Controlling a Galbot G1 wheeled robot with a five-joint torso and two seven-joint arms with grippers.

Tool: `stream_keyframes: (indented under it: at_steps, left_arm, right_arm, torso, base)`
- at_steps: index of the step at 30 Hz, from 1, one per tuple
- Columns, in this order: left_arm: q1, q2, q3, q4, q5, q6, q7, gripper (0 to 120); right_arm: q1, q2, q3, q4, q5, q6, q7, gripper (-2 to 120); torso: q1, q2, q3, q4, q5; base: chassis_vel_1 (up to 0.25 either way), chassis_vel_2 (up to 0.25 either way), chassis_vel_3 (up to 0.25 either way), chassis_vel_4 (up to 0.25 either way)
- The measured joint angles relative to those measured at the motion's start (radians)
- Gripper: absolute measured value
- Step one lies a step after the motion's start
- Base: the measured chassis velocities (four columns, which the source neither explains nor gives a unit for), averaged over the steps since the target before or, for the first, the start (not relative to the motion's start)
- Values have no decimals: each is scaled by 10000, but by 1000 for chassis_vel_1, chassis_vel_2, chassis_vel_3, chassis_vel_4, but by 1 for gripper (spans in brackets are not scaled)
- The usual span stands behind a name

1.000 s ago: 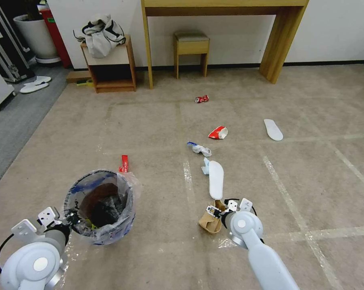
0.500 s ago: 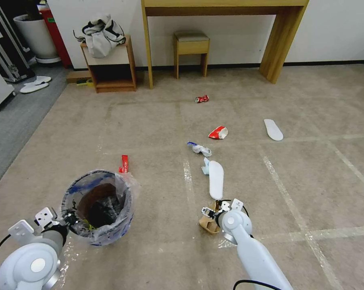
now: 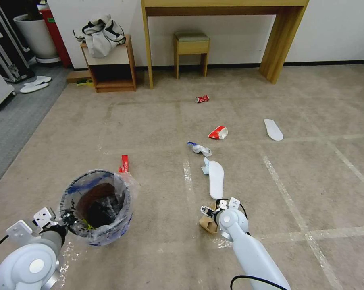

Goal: Pick up the trash bin and place the garbage on the floor into it.

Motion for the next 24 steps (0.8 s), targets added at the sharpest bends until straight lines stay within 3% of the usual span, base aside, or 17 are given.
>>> stream_keyframes:
  at_steps: [18, 24]
  left_arm:
    - [55, 86, -123, -142, -67, -11, -1, 0]
    - [88, 41, -137, -151, -67, -17, -1, 0]
  right_arm:
    - [771, 339, -80, -1395, -377, 288, -445, 99]
    - [960, 429, -98, -1817, -511, 384, -640, 86]
  torso:
    - [0, 0, 0, 0, 0]
    - [0, 0, 0, 0, 0]
  base:
    - [0, 0, 0, 0]
    - [0, 0, 0, 0]
